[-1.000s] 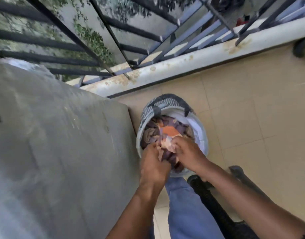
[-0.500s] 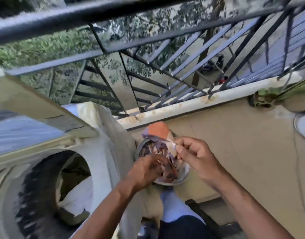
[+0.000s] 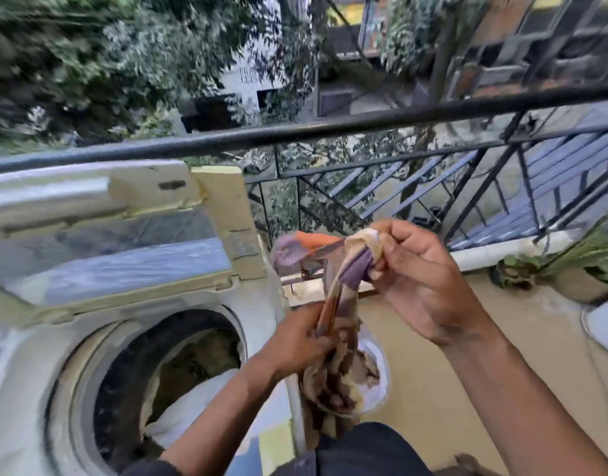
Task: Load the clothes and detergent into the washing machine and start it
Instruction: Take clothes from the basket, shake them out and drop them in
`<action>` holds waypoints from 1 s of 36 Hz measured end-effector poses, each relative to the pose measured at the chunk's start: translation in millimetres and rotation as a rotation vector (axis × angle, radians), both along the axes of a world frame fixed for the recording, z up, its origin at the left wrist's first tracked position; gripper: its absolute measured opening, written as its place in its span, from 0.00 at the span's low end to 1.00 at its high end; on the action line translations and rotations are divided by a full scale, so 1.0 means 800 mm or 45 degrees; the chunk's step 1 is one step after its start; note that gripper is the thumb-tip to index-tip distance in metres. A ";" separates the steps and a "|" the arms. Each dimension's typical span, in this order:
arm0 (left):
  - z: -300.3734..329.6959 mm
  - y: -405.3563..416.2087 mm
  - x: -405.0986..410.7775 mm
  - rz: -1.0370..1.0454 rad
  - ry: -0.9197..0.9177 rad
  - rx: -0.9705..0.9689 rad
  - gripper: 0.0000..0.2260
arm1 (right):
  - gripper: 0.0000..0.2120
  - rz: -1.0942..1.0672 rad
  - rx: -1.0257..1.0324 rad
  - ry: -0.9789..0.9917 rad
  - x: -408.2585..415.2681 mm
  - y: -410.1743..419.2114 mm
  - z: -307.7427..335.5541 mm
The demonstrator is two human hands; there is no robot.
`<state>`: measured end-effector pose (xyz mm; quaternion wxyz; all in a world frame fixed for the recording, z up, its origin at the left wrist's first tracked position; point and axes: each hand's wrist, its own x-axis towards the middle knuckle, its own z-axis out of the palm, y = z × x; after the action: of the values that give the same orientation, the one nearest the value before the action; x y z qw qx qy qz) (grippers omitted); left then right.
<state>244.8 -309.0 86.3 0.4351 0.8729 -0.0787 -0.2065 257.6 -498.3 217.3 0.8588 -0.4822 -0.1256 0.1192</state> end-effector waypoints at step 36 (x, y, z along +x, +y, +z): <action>0.149 0.023 -0.002 -0.085 -0.374 -0.760 0.10 | 0.12 -0.238 -1.358 -0.578 -0.039 -0.011 -0.007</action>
<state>243.0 -290.6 205.3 0.6485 0.7243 -0.2263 -0.0604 226.6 -506.9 211.7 0.4561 -0.8701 -0.1860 -0.0164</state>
